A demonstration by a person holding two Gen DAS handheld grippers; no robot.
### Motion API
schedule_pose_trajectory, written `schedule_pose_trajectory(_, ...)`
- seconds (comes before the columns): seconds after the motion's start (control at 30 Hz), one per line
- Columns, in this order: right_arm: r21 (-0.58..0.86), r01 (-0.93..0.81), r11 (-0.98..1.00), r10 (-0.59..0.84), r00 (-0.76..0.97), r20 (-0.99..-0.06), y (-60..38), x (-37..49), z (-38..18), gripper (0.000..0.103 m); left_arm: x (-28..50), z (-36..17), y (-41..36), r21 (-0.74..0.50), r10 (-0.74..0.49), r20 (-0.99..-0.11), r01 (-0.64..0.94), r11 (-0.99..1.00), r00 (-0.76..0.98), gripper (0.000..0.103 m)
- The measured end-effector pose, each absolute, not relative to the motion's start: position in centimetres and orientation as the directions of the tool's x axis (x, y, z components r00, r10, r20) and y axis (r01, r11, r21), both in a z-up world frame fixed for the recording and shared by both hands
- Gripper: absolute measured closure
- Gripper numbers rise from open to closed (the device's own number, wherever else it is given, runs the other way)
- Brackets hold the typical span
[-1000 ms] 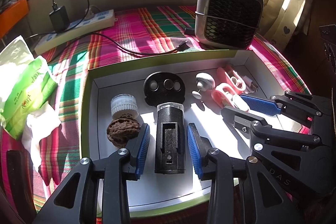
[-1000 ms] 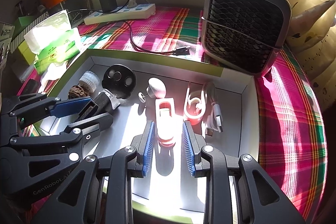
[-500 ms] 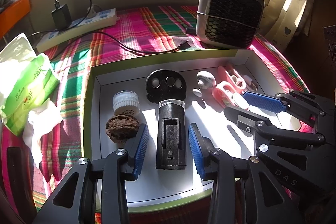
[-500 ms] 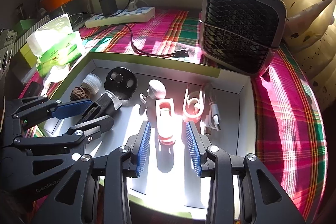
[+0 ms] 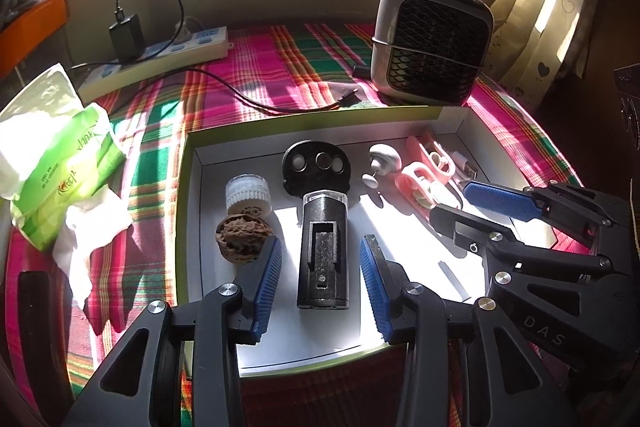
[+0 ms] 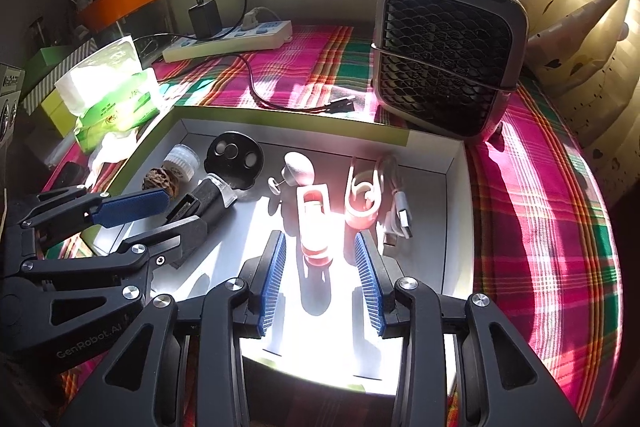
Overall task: Organize objects
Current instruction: 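Open the right tool to release the pink holder in the box, then withdraw both open tools from the box toward the green mushroom and walnut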
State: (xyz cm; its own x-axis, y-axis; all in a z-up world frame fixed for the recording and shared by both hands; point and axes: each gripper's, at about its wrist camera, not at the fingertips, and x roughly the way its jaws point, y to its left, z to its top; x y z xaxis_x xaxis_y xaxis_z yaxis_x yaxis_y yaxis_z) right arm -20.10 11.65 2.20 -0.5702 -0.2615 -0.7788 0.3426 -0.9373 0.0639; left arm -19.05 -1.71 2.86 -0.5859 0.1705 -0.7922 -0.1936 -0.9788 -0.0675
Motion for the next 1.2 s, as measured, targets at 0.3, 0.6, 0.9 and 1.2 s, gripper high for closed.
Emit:
schedule_pose_trajectory(0.3, 0.072, 0.335, -0.940, -0.267, -0.585, -0.766, 11.9, -18.9, 3.0, 0.065, -17.9, 3.5, -1.8, -0.062, 0.167, -0.782, -0.192, -0.979, -0.601, 0.064)
schedule_pose_trajectory(0.6, 0.072, 0.326, -0.943, -0.269, -0.613, -0.743, 12.3, -16.9, 4.0, 0.063, -16.0, 4.6, -2.0, -0.069, 0.179, -0.759, -0.195, -0.978, -0.626, 0.064)
schedule_pose_trajectory(0.9, 0.084, 0.306, -0.948, -0.269, -0.636, -0.723, 13.3, -14.8, 4.6, 0.061, -13.7, 5.2, -2.0, -0.072, 0.187, -0.740, -0.201, -0.977, -0.645, 0.064)
schedule_pose_trajectory(1.2, 0.069, 0.292, -0.954, -0.253, -0.659, -0.708, 14.2, -12.4, 5.0, 0.060, -11.6, 5.4, -1.9, -0.078, 0.203, -0.729, -0.215, -0.973, -0.653, 0.064)
